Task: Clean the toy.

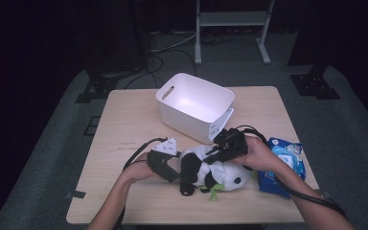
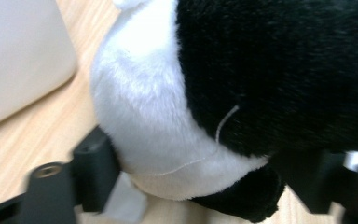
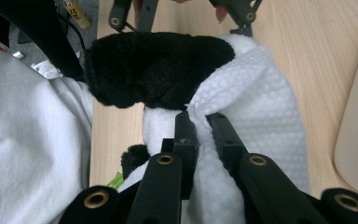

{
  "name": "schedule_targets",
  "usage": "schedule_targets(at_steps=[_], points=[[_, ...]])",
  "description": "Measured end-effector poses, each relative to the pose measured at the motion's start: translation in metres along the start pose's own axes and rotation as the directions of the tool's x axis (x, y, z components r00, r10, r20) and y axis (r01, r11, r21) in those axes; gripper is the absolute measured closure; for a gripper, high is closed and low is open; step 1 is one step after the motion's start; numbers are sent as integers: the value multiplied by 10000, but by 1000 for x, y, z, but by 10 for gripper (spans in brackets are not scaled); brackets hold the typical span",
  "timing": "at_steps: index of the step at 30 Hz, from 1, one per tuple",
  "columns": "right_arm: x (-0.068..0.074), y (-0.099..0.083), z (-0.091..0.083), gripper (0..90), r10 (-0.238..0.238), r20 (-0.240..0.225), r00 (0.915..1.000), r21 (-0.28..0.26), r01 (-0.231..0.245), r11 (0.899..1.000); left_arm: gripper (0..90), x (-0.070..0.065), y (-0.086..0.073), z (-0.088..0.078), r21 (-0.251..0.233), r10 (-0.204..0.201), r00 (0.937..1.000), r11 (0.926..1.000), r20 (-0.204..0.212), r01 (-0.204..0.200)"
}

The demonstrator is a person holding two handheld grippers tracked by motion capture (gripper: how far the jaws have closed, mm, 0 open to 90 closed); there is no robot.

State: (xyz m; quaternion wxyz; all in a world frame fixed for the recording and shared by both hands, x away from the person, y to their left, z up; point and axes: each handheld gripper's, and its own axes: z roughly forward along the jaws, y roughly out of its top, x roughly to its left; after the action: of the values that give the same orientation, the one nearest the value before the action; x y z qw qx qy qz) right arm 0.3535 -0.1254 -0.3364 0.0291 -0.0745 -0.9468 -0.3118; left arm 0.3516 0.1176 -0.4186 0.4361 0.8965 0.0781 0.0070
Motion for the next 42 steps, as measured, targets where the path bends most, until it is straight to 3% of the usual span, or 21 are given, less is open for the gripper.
schedule_targets(at_steps=[4,7,14,19,22,26,33,37,41,42], points=[[0,2,-3,821,-13,6,10000,-140,13,9999,348,-3,5,-5,190,79,9997,9998,-216,-75],[2,5,-6,818,-78,99,9999,-236,80,9997,354,-5,13,-12,541,101,9990,9985,-446,-77],[7,20,-16,818,-388,113,9992,-689,395,9968,358,-10,40,-39,1470,638,9930,9879,-996,-487],[16,40,-21,819,-803,-54,9968,-1135,792,9904,364,-15,57,-45,1956,1114,9878,9767,-1085,-886],[21,55,-23,819,-1120,-71,9937,-1361,1100,9846,368,-18,66,-45,1995,1294,9869,9739,-962,-1083],[25,65,-19,820,-1269,-51,9919,-1003,1257,9870,370,-20,75,-42,2221,1620,9829,9650,-878,-1392],[19,48,-22,823,-901,-134,9958,-1053,882,9905,335,-17,72,-32,1686,1187,9907,9800,-665,-1061],[18,41,-24,822,-839,-72,9965,-1058,827,9909,254,-15,70,-26,1344,918,9938,9875,-632,-827],[19,35,-26,822,-810,114,9966,-730,816,9940,165,-12,61,-20,731,531,9978,9961,-407,-501],[19,34,-25,822,-791,186,9967,-608,801,9949,156,-11,59,-16,787,563,9978,9955,-336,-535]])
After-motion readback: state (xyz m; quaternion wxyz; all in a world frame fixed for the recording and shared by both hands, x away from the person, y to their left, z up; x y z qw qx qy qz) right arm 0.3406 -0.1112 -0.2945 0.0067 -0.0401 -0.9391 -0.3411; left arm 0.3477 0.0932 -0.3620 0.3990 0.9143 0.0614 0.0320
